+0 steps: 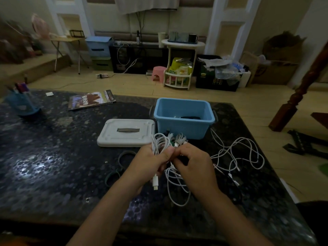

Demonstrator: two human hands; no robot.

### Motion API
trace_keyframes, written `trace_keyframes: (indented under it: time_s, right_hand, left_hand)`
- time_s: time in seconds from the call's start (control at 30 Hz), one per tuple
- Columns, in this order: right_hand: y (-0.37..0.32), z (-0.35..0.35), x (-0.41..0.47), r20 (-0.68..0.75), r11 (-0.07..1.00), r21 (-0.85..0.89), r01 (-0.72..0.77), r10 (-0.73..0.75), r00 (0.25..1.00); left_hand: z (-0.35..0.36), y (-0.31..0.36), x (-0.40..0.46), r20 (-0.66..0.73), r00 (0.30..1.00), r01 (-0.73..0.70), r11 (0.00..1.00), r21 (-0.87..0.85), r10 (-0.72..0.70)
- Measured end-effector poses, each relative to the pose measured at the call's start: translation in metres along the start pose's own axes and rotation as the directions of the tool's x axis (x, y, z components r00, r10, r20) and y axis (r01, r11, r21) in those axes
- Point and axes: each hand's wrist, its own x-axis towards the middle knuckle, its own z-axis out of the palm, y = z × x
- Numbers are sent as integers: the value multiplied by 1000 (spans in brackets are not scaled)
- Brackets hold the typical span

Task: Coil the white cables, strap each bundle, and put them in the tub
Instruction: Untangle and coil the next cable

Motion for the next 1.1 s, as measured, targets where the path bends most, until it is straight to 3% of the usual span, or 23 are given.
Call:
trace_keyframes:
  time_s: [0.1, 0.2, 0.27, 0.37, 0.5, 0.6, 0.7, 0.83, 0.93, 1.1]
  right_hand:
    - [-3, -1, -1, 38, 1000, 8, -15, 15, 999]
    - [-7, 0, -2, 147, 958, 226, -177, 146, 978]
    - [-10, 2, 1, 237, 865, 364, -346, 273, 932]
    - [-15, 2, 6, 379, 710, 425, -562, 424, 822]
    - [-8, -5, 7, 533, 596, 467, -653, 400, 746]
    - [-5, -9, 7, 551, 494, 531, -688, 416, 724]
    - [-3, -7, 7, 442, 603, 508, -615, 430, 787]
    - [0, 1, 1, 196, 896, 159, -416, 384, 902]
    - [-3, 2, -3, 116, 942, 38, -335, 328, 937]
    - [3, 7, -3, 219, 905, 254, -342, 290, 931]
  left_hand:
    - [-4, -4, 4, -64, 997, -45, 996, 78, 51]
    - [-6, -4, 5, -104, 987, -109, 988, 111, 120]
    - [-7, -3, 7, -98, 980, -157, 977, 145, 172]
    - [-9, 0, 6, -49, 975, -205, 965, 161, 216]
    - [-9, 0, 5, 6, 973, -230, 960, 158, 232]
    - [-7, 0, 5, 11, 976, -214, 964, 157, 215]
    - [-4, 1, 4, 27, 980, -199, 971, 135, 197]
    - [0, -1, 5, 35, 981, -192, 968, 162, 189]
    - [0, -4, 6, 24, 985, -172, 945, 278, 173]
    - [-4, -13, 16, 2, 988, -139, 885, 445, 154]
